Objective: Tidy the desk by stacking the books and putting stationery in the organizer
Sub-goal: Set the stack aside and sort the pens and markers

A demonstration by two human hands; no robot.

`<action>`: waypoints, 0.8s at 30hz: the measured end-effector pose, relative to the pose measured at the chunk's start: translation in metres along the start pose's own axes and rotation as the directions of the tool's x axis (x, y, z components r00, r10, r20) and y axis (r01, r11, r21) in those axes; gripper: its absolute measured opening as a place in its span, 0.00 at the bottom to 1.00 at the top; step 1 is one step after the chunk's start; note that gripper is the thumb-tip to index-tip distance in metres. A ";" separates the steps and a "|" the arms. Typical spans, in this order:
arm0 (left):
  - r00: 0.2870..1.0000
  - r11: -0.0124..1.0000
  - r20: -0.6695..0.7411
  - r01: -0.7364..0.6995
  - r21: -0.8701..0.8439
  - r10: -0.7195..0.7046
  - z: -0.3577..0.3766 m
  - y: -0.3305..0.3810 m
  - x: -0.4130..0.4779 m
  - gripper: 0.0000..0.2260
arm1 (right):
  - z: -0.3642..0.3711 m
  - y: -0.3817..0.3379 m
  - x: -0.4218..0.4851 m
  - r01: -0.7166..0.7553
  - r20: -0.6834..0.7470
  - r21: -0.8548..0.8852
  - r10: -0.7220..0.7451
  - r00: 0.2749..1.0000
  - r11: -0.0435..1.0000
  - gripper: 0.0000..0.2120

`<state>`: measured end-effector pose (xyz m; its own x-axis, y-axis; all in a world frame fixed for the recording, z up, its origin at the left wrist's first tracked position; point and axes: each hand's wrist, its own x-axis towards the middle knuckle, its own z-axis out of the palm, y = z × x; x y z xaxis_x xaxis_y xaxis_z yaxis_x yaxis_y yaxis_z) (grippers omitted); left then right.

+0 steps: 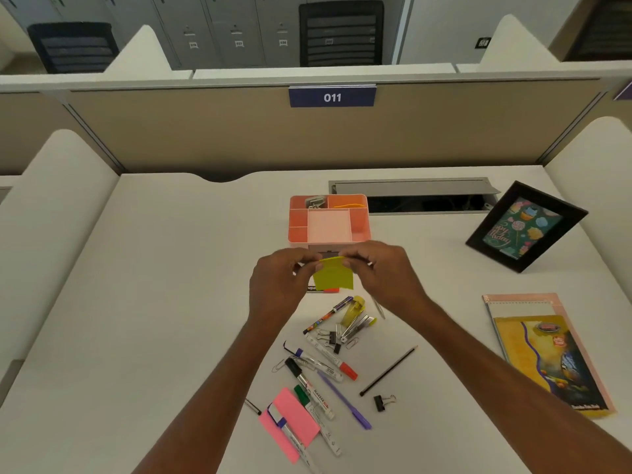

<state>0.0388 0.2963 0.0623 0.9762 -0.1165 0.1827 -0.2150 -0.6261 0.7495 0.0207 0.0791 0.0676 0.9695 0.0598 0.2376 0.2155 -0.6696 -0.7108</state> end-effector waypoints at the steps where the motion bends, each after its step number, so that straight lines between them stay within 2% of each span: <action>1: 1.000 1.000 -0.011 -0.013 0.010 0.014 0.001 0.005 0.008 0.04 | -0.007 0.000 0.007 0.018 -0.028 -0.019 -0.018 0.999 1.000 0.07; 10: 0.971 0.953 -0.107 -0.182 0.243 0.213 0.018 0.028 0.090 0.08 | -0.044 0.020 0.076 0.054 -0.145 -0.096 -0.067 0.987 0.994 0.05; 14: 0.962 0.941 -0.139 -0.188 0.282 0.234 0.025 0.038 0.121 0.07 | -0.047 0.032 0.108 0.056 -0.206 -0.147 -0.086 0.975 0.988 0.06; 20: 0.953 0.927 -0.182 -0.170 0.333 0.241 0.043 0.037 0.155 0.07 | -0.042 0.051 0.140 -0.012 -0.217 -0.171 -0.026 0.976 0.985 0.07; 24: 0.967 0.929 -0.154 -0.140 0.342 0.202 0.056 0.030 0.166 0.08 | -0.037 0.062 0.150 -0.066 -0.215 -0.169 0.028 0.976 0.983 0.06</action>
<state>0.1959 0.2150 0.0791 0.8965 -0.1206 0.4262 -0.3269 -0.8294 0.4530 0.1748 0.0188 0.0838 0.9276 -0.1193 0.3540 0.1287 -0.7876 -0.6025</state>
